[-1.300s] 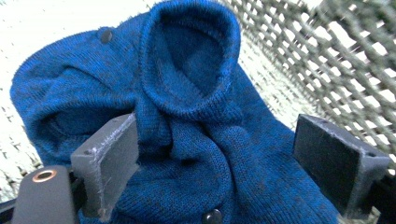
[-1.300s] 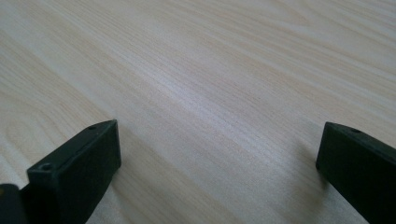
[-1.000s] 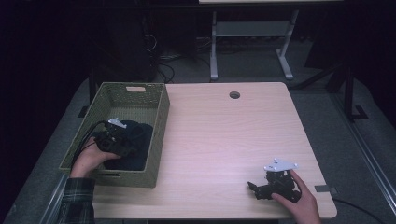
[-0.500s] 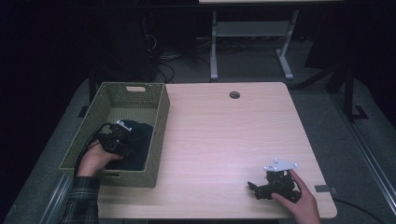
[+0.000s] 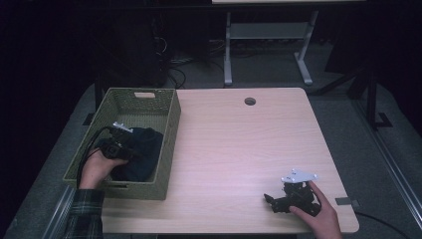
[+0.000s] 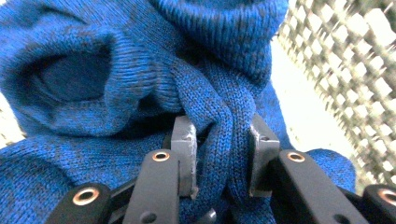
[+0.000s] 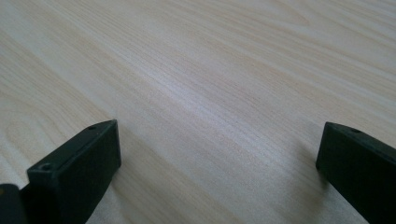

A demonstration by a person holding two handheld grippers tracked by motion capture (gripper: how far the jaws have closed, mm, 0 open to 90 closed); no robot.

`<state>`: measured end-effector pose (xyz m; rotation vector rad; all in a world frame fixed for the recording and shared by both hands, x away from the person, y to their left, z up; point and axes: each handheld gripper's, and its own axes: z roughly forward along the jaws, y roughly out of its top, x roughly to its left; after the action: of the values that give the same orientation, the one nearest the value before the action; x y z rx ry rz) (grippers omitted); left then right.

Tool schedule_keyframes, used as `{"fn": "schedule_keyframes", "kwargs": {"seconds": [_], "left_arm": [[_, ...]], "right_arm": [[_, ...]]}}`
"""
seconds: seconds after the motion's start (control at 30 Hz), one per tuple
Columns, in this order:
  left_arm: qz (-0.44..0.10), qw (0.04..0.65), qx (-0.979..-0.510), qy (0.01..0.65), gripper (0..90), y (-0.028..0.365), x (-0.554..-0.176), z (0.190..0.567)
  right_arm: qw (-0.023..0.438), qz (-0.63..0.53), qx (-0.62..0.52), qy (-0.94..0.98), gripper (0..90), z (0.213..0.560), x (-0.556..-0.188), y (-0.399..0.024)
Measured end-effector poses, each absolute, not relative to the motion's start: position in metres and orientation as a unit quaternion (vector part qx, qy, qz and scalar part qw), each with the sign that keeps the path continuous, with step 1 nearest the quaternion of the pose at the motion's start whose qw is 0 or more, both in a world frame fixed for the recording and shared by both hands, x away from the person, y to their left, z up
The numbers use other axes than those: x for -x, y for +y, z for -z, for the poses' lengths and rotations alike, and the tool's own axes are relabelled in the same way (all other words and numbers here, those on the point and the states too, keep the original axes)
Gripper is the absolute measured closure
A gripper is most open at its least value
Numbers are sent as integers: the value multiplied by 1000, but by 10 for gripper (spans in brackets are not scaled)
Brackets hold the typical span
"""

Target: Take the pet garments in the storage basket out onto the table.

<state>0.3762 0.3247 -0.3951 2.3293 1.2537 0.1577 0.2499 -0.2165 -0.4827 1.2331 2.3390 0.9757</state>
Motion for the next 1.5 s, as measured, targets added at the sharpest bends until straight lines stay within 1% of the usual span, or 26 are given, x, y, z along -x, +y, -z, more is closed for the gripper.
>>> {"fn": "schedule_keyframes", "kwargs": {"seconds": [0.5,0.57,0.93,1.37,1.5], "left_arm": [[-94,352,-812,456,698,338,-366,365],[-104,374,-802,454,699,339,-363,357],[-134,434,-773,443,699,342,-354,333],[-158,500,-739,423,702,336,-347,304],[-158,525,-726,414,703,332,-345,294]], "right_arm": [[161,-342,-432,819,0,483,-250,-217],[161,-342,-432,819,0,483,-250,-217],[161,-341,-432,819,0,483,-250,-216],[161,-341,-433,819,0,483,-250,-216],[161,-341,-433,819,0,483,-250,-216]]}}
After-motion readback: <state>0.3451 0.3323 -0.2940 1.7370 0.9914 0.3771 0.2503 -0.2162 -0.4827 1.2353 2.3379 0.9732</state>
